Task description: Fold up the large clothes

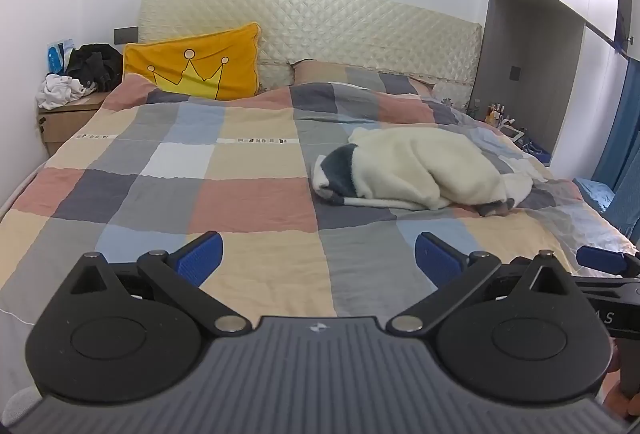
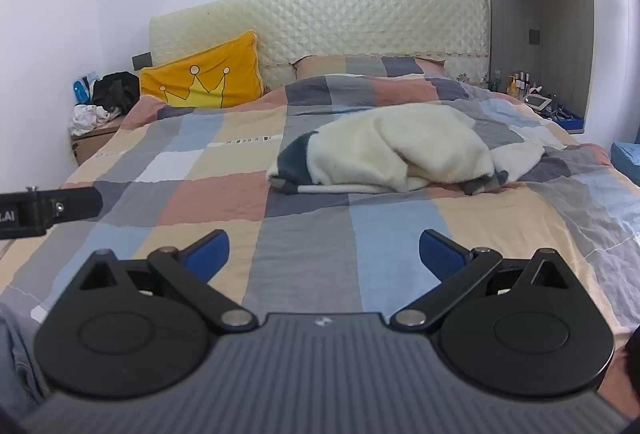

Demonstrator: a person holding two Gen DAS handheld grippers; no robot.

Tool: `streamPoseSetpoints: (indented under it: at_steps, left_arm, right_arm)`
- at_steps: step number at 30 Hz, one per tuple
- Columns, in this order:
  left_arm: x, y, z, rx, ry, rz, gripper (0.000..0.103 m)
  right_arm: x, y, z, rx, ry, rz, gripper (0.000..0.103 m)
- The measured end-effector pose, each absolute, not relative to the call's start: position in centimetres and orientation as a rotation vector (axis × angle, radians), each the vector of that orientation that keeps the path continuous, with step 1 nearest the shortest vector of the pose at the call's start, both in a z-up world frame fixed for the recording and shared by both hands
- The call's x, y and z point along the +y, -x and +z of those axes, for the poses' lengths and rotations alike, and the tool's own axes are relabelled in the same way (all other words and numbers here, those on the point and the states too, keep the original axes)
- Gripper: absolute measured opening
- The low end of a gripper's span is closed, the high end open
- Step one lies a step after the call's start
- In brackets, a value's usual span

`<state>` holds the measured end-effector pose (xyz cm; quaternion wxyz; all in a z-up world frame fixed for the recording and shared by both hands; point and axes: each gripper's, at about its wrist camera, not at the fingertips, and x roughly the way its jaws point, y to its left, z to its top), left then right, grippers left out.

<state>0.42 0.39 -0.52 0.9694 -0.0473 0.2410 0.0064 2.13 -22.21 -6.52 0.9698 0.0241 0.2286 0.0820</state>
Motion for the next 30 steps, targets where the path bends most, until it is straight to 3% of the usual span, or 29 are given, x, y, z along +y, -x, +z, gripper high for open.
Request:
streamPoseSetpoints:
  at_steps: [30]
  left_arm:
    - [0.0,-0.48,-0.39,0.492,0.095,-0.002,0.103]
  right_arm:
    - [-22.04,-2.13,-7.09,0.472,-0.056,0.157,0.103]
